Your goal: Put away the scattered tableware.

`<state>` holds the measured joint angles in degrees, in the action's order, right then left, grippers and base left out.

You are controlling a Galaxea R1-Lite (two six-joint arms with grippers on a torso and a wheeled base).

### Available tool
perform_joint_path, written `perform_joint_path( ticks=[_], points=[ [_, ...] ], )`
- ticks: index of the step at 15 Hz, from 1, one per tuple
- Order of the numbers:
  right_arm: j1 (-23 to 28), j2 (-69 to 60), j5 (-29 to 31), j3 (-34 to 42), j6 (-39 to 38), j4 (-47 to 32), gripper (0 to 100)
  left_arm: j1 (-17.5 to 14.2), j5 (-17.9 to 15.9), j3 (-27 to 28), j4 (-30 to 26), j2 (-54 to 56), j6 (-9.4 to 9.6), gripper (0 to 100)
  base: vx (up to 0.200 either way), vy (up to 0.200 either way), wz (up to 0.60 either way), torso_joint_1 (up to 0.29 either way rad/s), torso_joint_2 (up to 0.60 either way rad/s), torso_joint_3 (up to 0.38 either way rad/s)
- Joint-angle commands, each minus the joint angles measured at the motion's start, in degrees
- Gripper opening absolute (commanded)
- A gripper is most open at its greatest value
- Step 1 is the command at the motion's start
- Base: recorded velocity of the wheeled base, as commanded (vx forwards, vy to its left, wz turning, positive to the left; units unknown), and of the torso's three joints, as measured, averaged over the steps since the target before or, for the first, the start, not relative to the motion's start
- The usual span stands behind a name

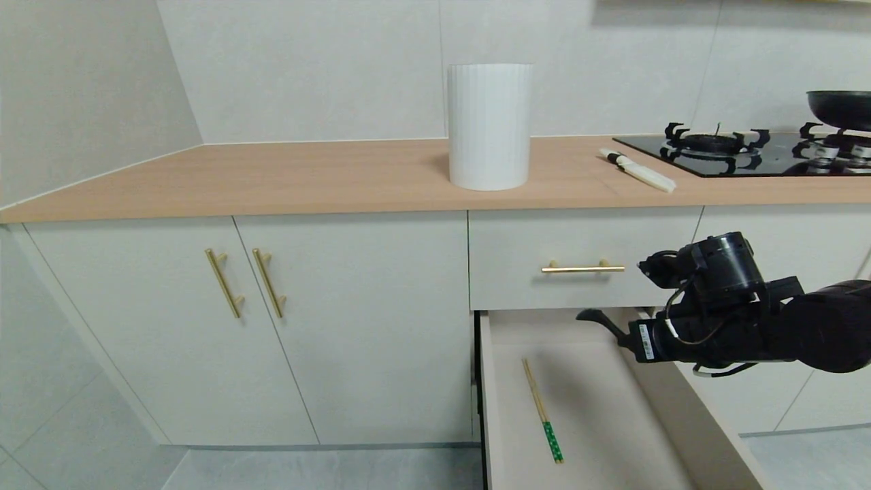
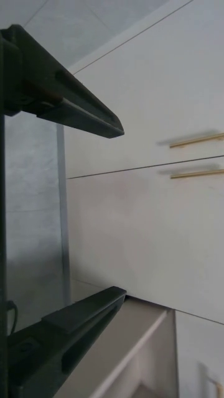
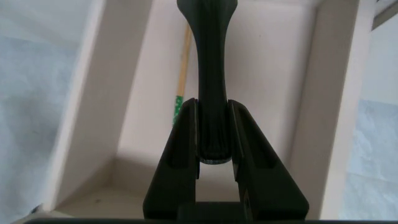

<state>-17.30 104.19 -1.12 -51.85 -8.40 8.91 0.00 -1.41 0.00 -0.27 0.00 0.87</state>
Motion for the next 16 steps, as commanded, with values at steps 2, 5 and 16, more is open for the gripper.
perform_joint_path(
  ticks=[2, 5, 16],
  points=[
    [-0.02, 0.22, -0.02, -0.01, 0.05, 0.05, 0, 0.0, 0.01, 0.0, 0.0, -0.09, 0.01, 100, 0.0, 0.0, 0.0, -0.034, 0.19, 0.149],
    [-0.02, 0.22, -0.02, -0.01, -0.04, 0.05, 0, 0.0, 0.01, 0.0, 0.0, 0.0, 0.01, 100, 0.0, 0.0, 0.0, -0.011, 0.03, 0.014],
    [2.09, 16.92, 0.07, 1.4, 4.53, 12.18, 0, 0.0, 0.01, 0.0, 0.0, 0.0, 0.01, 100, 0.0, 0.0, 0.0, 0.0, 0.0, 0.0]
  ],
)
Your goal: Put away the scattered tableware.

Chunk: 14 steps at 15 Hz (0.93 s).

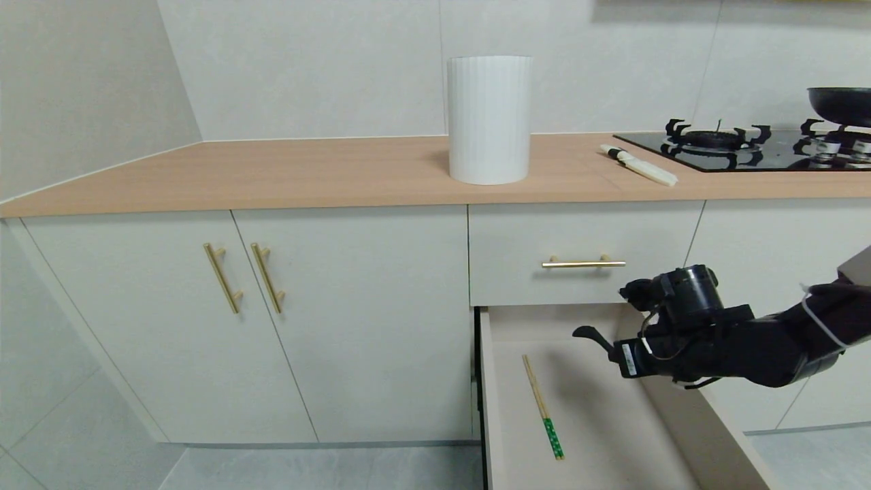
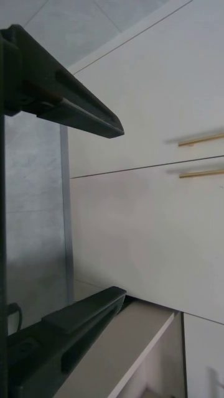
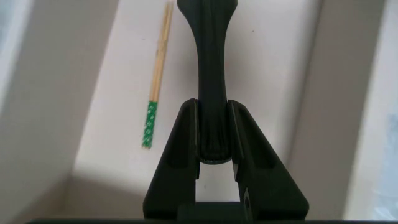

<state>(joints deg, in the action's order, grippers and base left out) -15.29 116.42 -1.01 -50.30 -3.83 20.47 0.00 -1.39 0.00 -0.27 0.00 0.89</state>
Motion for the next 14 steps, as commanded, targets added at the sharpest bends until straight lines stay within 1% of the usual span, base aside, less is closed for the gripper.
perform_joint_path(
  ticks=[1, 4, 10, 12, 14],
  points=[
    [0.08, 7.59, 0.05, -1.12, 0.05, 1.07, 0, 0.0, -0.02, 0.0, 0.0, -0.09, -0.01, 100, 0.0, 0.0, 0.0, 0.0, 0.0, 0.0],
    [-0.01, 15.68, 1.36, -3.05, -0.22, 3.61, 0, 0.0, -0.02, 0.0, 0.0, 0.0, -0.01, 100, 0.0, 0.0, 0.0, 0.0, 0.0, 0.0],
    [-0.27, 19.63, 1.54, -3.67, -0.13, 3.97, 0, 0.0, -0.02, 0.0, 0.0, -0.09, -0.01, 100, 0.0, 0.0, 0.0, 0.0, 0.0, 0.0],
    [-0.97, 20.95, 3.38, -3.93, -0.74, 4.05, 0, 0.0, -0.02, 0.0, 0.0, 0.0, -0.01, 100, 0.0, 0.0, 0.0, 0.0, 0.0, 0.0],
    [-1.06, 21.39, 4.0, -4.37, -0.74, 4.05, 0, 0.0, -0.02, 0.0, 0.0, 0.0, -0.01, 100, 0.0, 0.0, 0.0, 0.0, 0.0, 0.0]
  ],
)
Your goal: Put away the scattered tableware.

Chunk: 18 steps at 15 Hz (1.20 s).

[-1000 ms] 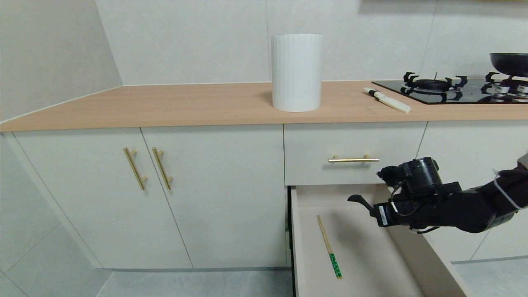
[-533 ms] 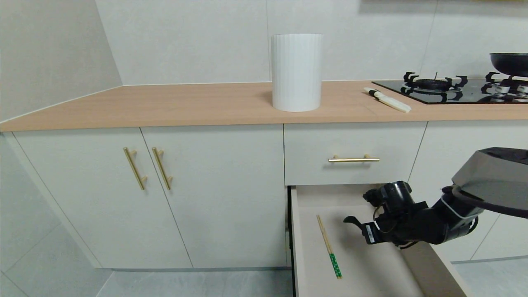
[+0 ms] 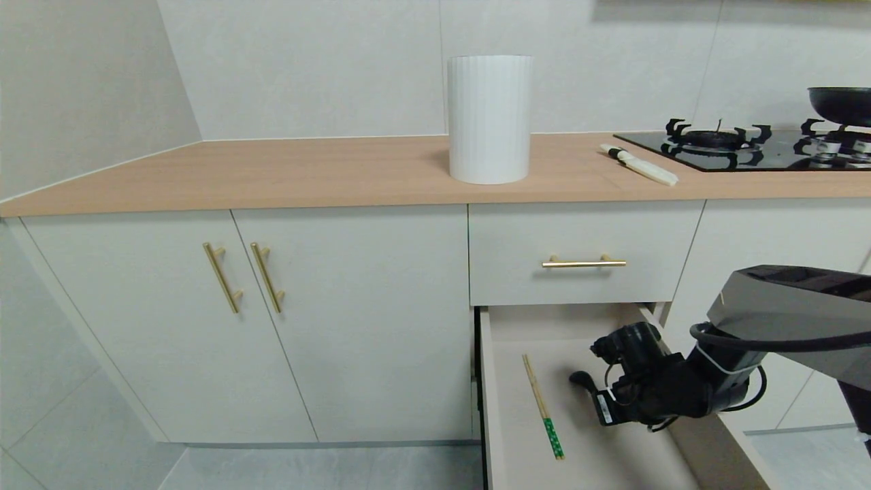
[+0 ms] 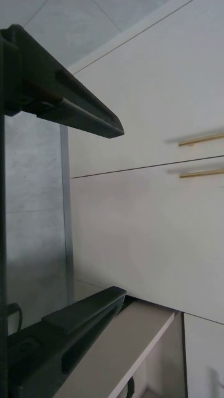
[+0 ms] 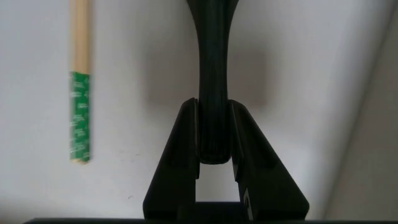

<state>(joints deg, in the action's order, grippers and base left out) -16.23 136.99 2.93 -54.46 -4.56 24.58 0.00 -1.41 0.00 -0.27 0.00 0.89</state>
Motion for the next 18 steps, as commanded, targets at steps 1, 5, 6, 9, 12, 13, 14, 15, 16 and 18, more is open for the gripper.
perform_joint_path(
  ticks=[1, 5, 6, 9, 12, 13, 14, 15, 16, 18],
  points=[
    [-0.21, 1.0, 0.06, -0.3, -0.01, -0.05, 0, 0.0, 0.01, 0.0, 0.0, -0.09, -0.01, 100, 0.0, 0.0, 0.0, 0.0, 0.0, 0.0],
    [-0.39, 1.27, 0.5, -0.56, 0.08, -0.23, 0, 0.0, 0.01, 0.0, 0.0, -0.09, -0.01, 100, 0.0, 0.0, 0.0, 0.0, 0.0, 0.0],
    [-0.39, 1.35, 0.85, -0.56, -0.01, -0.23, 0, 0.0, 0.01, 0.0, 0.0, -0.09, -0.01, 100, 0.0, 0.0, 0.0, 0.0, 0.0, 0.0],
    [-0.47, 1.71, 2.17, -0.56, 0.08, -0.14, 0, 0.0, 0.01, 0.0, 0.0, 0.0, -0.01, 100, 0.0, 0.0, 0.0, 0.0, 0.0, 0.0],
    [-0.56, 1.71, 2.26, -0.39, 0.08, -0.14, 0, 0.0, 0.01, 0.0, 0.0, 0.0, -0.01, 100, 0.0, 0.0, 0.0, 0.0, 0.0, 0.0],
    [-0.56, 1.71, 2.26, -0.39, 0.08, -0.14, 0, 0.0, 0.01, 0.0, 0.0, 0.0, -0.01, 100, 0.0, 0.0, 0.0, 0.0, 0.0, 0.0],
    [-0.56, 1.71, 2.26, -0.39, 0.08, -0.14, 100, 0.0, 0.01, 0.0, 0.0, 0.0, -0.01, 100, 0.0, 0.0, 0.0, 0.0, 0.0, 0.0],
    [-0.56, 1.71, 2.26, -0.48, 0.08, -0.14, 100, 0.0, 0.01, 0.0, 0.0, 0.0, -0.01, 100, 0.0, 0.0, 0.0, 0.0, 0.0, 0.0],
    [-0.56, 1.71, 2.26, -0.48, 0.08, -0.14, 100, 0.0, 0.01, 0.0, 0.0, 0.0, -0.01, 100, 0.0, 0.0, 0.0, 0.0, 0.0, 0.0],
    [-0.56, 1.71, 2.26, -0.48, 0.08, -0.14, 100, 0.0, 0.01, 0.0, 0.0, 0.0, -0.01, 100, 0.0, 0.0, 0.0, 0.0, 0.0, 0.0]
  ],
)
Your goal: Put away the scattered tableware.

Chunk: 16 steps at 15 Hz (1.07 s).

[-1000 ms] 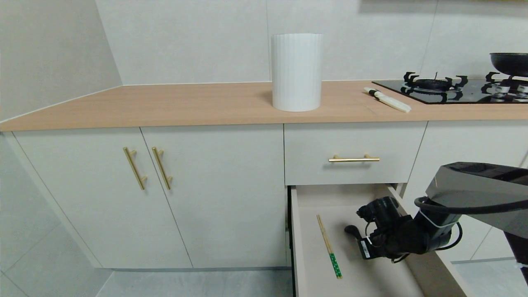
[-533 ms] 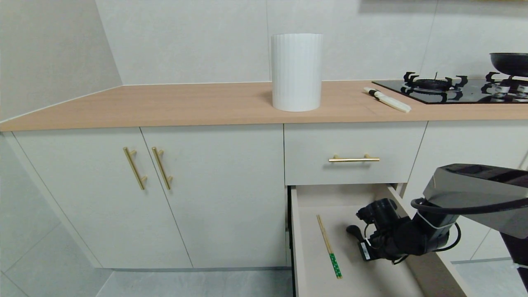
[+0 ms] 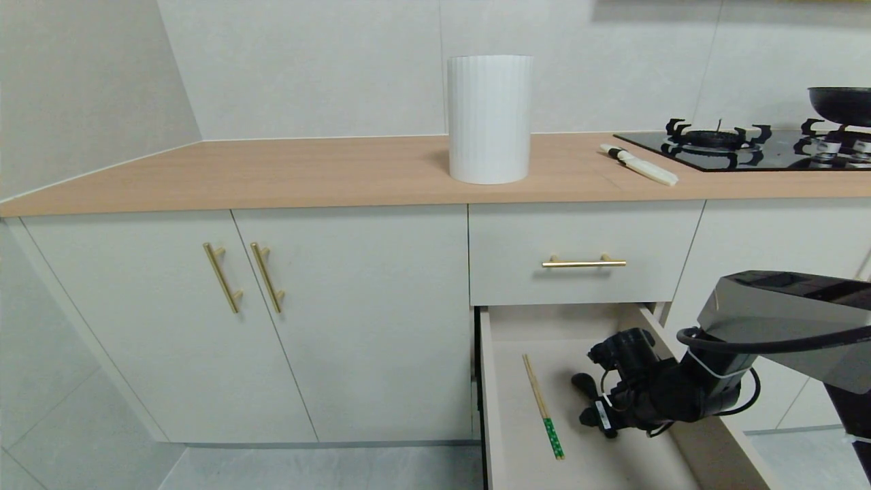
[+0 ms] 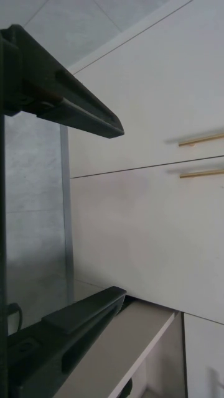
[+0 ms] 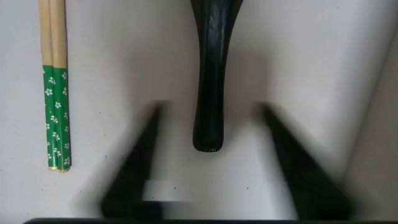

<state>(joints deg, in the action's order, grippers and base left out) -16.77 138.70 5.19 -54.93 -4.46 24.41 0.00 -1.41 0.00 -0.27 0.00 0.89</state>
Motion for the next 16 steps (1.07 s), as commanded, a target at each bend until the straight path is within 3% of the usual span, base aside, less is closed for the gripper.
perform_joint_path(
  ticks=[1, 7, 10, 13, 16],
  points=[
    [-0.01, -0.01, -0.01, 0.0, -0.02, 0.03, 100, 0.0, 0.01, 0.0, 0.0, 0.0, -0.01, 100, 0.0, 0.0, 0.0, 0.0, 0.0, 0.0],
    [0.6, -4.67, -0.01, 1.58, -0.2, -0.06, 100, 0.0, 0.01, 0.0, 0.0, 0.0, -0.01, 100, 0.0, 0.0, 0.0, 0.0, 0.0, 0.0],
    [0.51, -20.4, -0.01, 7.21, -1.78, -0.85, 100, 0.0, 0.01, 0.0, 0.0, 0.0, -0.01, 100, 0.0, 0.0, 0.0, 0.0, 0.0, 0.0],
    [-0.8, -32.01, -0.18, 7.82, -2.75, -10.26, 100, 0.0, 0.01, 0.0, 0.0, 0.0, -0.01, 100, 0.0, 0.0, 0.0, 0.0, 0.0, 0.0],
    [-3.35, -36.58, -0.53, 11.69, -6.17, -11.93, 100, 0.0, 0.01, 0.0, 0.0, 0.0, -0.01, 100, 0.0, 0.0, 0.0, 0.0, 0.0, 0.0]
  ],
)
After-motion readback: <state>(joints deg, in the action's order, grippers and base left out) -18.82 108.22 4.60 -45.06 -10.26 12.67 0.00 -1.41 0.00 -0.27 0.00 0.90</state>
